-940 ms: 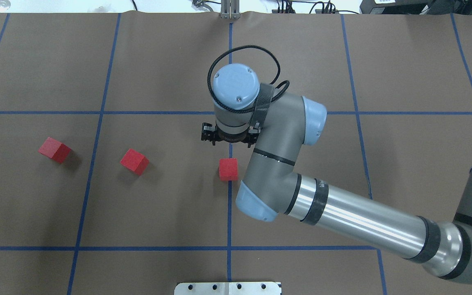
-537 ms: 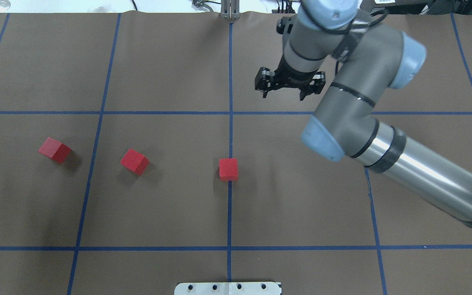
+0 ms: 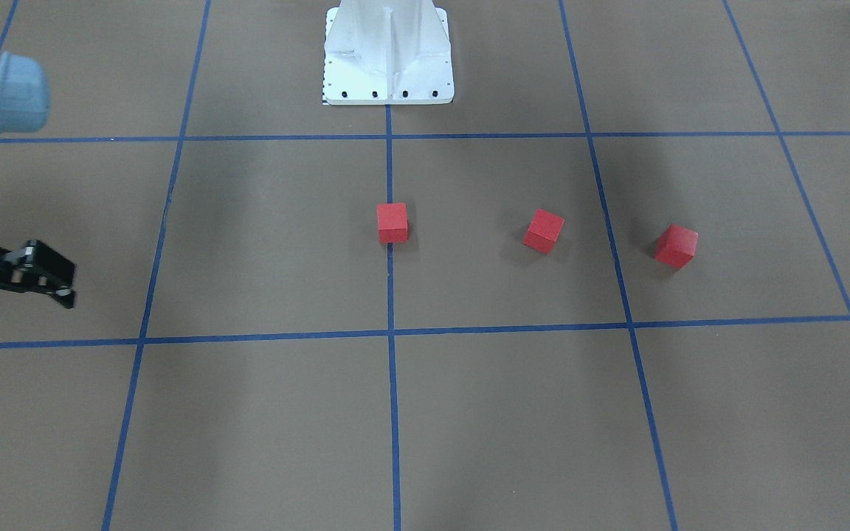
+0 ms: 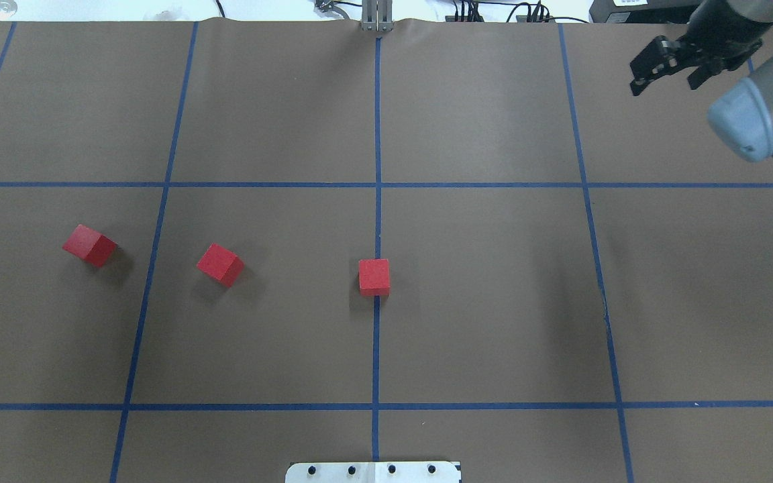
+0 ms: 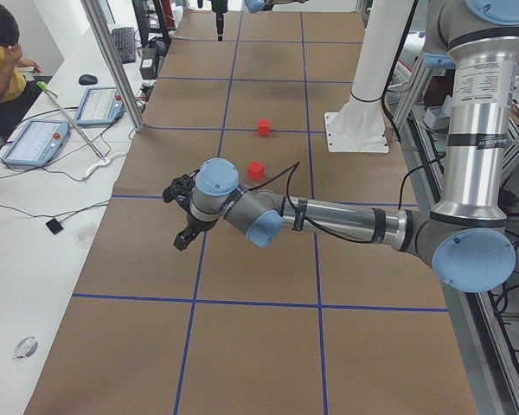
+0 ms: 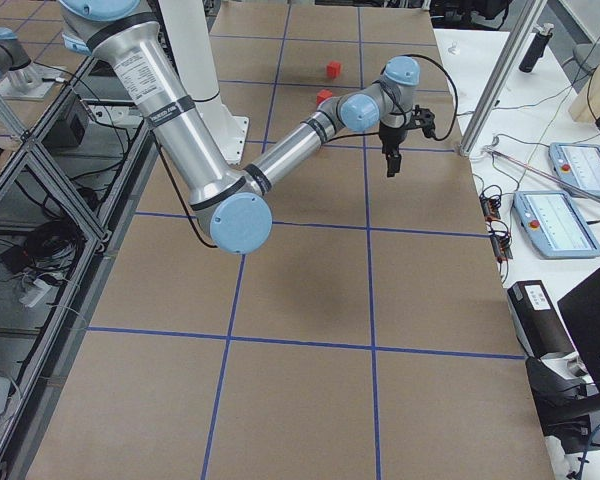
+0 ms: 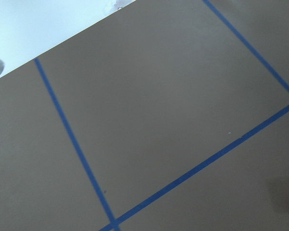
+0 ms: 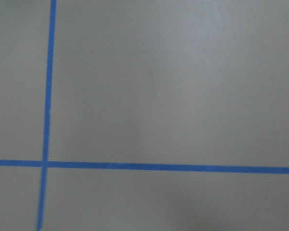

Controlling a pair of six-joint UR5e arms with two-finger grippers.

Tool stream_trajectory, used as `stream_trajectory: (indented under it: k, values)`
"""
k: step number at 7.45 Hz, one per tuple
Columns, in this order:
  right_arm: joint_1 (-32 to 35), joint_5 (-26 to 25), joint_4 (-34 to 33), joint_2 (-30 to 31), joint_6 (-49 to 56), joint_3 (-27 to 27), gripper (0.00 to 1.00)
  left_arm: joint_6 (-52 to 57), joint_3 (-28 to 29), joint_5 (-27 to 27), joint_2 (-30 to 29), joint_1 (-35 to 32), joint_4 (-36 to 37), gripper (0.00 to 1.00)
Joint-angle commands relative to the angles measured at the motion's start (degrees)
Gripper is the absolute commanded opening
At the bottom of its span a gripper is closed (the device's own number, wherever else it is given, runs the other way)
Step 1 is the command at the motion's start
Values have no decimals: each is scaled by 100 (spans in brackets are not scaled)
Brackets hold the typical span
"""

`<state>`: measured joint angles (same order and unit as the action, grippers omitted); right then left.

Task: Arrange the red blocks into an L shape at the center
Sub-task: 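Open the right gripper and lift it away from the cube, then reach the left gripper to the red cube nearer the center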

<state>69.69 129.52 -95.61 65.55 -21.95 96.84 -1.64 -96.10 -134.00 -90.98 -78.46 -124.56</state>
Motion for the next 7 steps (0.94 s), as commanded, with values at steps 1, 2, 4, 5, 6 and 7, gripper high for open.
stream_trajectory:
  k: [1,2,4,5,6,7]
  values:
    - [763,73,7,920,1643,-33,99,-1385,-110,75,-339,1284,-297,100]
    - [974,73,25,1272,2198,-33,99,-2088,-145,84,-637,1646,-270,100]
    - [1265,12,68,1914,2327,-25,99,-3170,-172,660,-990,2646,-253,100]
    - [1293,-23,77,2092,2344,-33,99,-3611,-163,760,-1201,3017,-35,100]
    - [1293,-50,112,2163,2327,-33,99,-3937,-172,1101,-1446,3308,306,100]
    - [1293,-59,113,2164,2309,-33,99,-3940,-172,1365,-1692,3589,771,100]
